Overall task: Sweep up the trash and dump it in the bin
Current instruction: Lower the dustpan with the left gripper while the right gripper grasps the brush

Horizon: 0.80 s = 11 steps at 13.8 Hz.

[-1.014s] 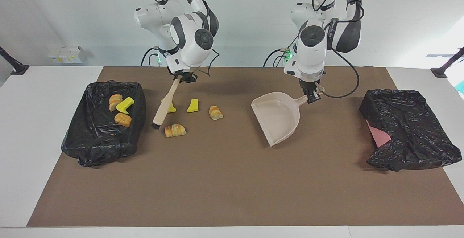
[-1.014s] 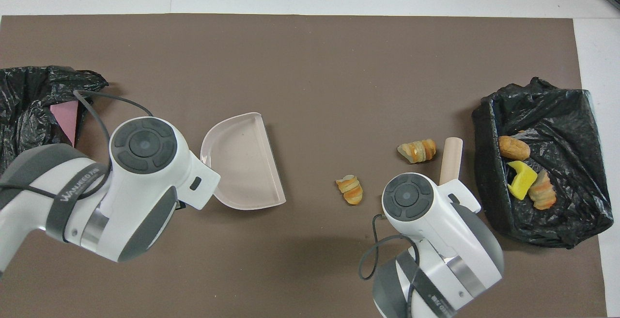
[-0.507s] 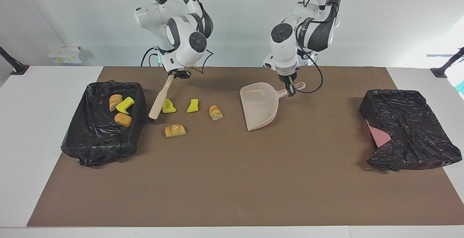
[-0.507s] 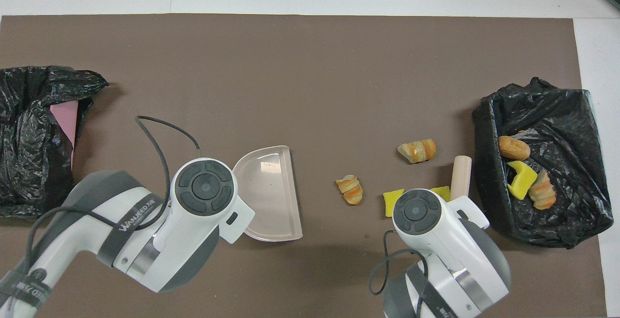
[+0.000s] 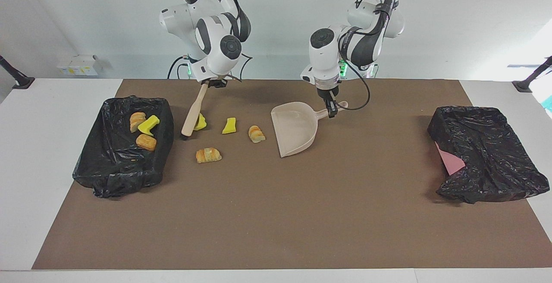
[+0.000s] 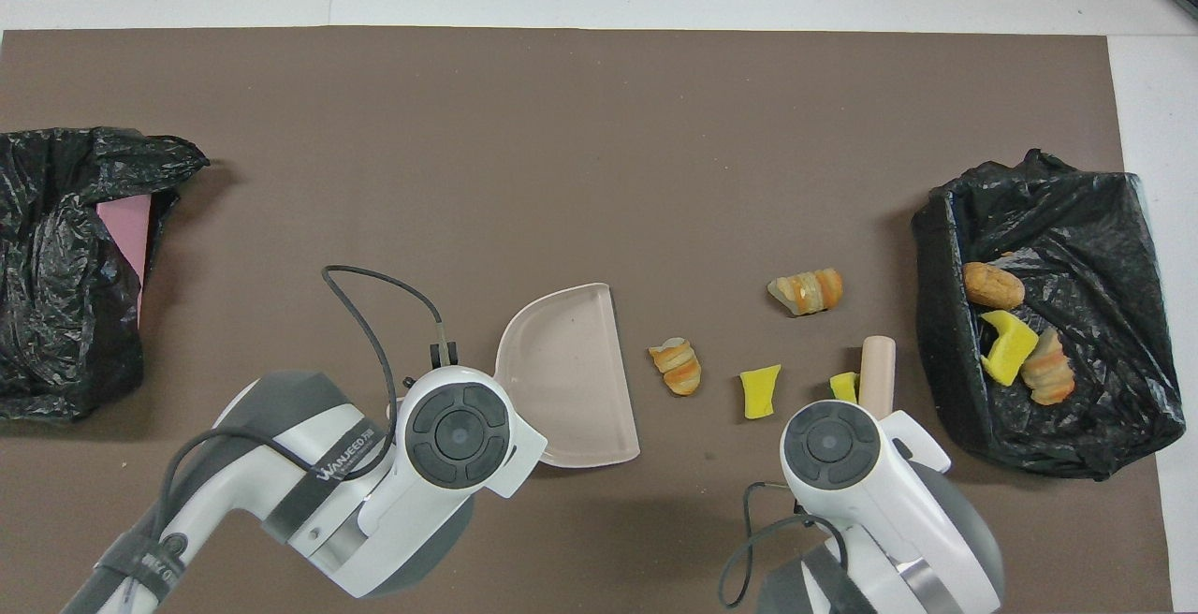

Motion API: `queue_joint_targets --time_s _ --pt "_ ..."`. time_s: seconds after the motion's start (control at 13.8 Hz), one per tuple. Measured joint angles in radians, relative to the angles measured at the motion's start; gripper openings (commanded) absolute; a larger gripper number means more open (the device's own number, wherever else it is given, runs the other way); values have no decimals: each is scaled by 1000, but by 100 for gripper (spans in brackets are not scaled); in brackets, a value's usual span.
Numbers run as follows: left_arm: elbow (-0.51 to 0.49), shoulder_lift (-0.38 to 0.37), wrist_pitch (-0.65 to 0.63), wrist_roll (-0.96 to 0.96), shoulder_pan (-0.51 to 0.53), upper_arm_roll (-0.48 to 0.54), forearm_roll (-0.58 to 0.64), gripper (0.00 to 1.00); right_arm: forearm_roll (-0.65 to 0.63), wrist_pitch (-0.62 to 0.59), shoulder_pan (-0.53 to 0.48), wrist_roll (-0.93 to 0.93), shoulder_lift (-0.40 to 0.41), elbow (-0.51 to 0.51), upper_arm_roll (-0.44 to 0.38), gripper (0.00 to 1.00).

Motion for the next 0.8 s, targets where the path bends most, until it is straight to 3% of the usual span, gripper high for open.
queue_joint_targets --time_s 0.29,0.8 --pt "-1 5 15 -7 -12 -1 0 0 98 93 0 -39 18 22 0 0" --pt "-13 13 63 -12 -39 -3 0 0 270 141 48 -42 130 146 7 0"
